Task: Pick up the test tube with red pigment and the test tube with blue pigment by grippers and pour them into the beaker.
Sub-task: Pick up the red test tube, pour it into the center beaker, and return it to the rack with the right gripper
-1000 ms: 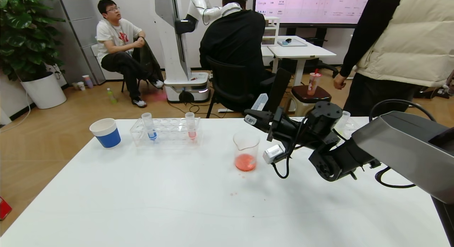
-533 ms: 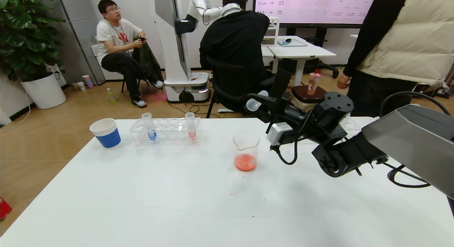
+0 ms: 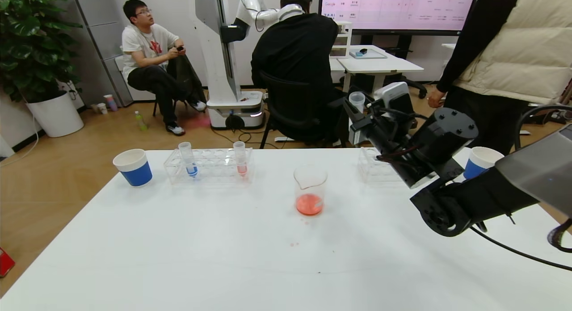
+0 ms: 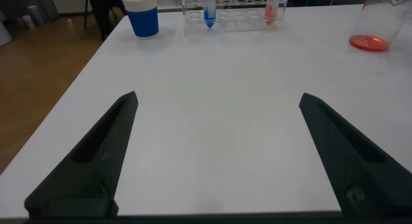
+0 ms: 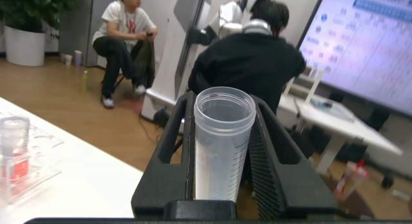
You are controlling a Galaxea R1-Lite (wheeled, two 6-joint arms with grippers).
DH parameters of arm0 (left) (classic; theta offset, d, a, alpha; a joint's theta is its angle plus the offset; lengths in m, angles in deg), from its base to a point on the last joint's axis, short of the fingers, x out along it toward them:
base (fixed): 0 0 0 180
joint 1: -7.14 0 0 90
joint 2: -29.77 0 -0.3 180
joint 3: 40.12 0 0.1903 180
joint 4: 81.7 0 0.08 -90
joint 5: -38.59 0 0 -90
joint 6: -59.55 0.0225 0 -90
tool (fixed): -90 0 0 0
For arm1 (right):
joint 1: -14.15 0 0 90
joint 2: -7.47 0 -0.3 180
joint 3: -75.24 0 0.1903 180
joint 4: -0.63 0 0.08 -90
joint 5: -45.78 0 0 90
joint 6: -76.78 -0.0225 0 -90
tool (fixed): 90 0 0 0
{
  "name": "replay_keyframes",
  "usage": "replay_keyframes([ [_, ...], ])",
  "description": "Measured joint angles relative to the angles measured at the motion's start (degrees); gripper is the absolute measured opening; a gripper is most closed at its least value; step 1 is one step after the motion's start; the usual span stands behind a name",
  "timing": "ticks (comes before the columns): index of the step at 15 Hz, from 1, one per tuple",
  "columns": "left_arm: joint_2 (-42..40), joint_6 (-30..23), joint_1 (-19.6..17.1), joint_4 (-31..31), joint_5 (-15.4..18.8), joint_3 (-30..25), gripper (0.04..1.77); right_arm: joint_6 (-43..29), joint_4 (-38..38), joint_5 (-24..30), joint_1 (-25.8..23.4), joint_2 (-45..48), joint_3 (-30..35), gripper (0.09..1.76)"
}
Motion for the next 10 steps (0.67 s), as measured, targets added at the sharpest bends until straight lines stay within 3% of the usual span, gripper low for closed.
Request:
replay_keyframes([
  [5, 0.0, 0.0, 0.0, 0.0, 0.0, 0.0, 1.75, -15.1, -14.3, -2.6, -0.4, 12.1, 15.5, 0.51],
  [10, 0.0, 0.0, 0.0, 0.0, 0.0, 0.0, 1.75, -17.2, -17.5, 3.8, -5.3, 20.7, 20.8, 0.51],
])
